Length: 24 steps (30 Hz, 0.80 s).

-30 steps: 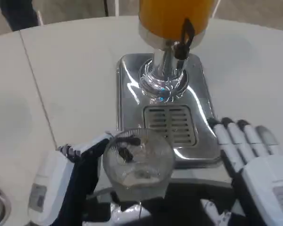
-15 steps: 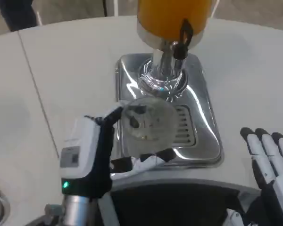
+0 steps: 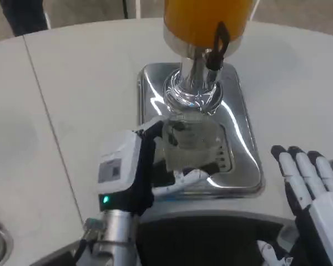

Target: Grasp the cup under the faucet to collect the drink, then remove the cup.

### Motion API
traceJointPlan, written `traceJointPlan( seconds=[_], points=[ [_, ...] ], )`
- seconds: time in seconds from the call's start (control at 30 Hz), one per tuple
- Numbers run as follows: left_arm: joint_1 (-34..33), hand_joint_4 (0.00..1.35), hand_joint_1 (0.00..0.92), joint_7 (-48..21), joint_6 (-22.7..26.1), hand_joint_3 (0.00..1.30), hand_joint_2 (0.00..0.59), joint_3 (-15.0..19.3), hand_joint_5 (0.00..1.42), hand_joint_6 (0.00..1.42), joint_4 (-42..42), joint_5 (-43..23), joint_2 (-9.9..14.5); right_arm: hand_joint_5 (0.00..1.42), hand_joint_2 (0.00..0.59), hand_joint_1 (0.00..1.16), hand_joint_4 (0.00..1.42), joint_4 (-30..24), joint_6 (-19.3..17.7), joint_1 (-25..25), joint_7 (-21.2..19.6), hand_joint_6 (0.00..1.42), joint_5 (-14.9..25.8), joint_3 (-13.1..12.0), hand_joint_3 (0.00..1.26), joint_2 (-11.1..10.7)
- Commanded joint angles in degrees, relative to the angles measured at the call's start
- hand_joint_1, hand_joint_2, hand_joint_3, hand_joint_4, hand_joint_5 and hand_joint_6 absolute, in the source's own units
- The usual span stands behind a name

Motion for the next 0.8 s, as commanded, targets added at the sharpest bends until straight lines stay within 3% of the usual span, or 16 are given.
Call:
traceJointPlan(
  seconds=[0.03,0.4,0.7,0.8],
  points=[
    [-3.99,1.11,0.548,3.14,-0.08,1.08,0.097,-1.22,1.42,1.42,4.02,-0.99,-0.94,0.00,0.501,0.48,0.00,0.45,0.21,-0.18,1.16,0.00,0.16,-0.79,0.00,-0.07],
    [-11.66,1.11,0.551,6.48,3.20,1.08,0.103,-2.70,1.42,1.42,14.78,-3.08,-3.01,0.00,0.507,0.47,0.00,0.85,0.62,-1.01,3.43,0.00,0.19,-1.37,0.00,0.25],
    [-13.79,1.10,0.555,8.48,2.59,1.07,0.106,-4.42,1.42,1.42,18.73,-4.66,-3.48,0.00,0.505,0.47,0.00,1.60,0.42,-2.58,4.25,0.00,-0.77,-0.95,0.00,0.21],
    [-14.20,1.08,0.526,8.16,3.52,1.02,0.113,-4.89,1.35,1.41,19.82,-4.95,-3.63,0.00,0.503,0.48,0.00,2.25,0.96,-3.85,4.34,0.00,-0.59,-0.74,0.00,0.69]
  ],
)
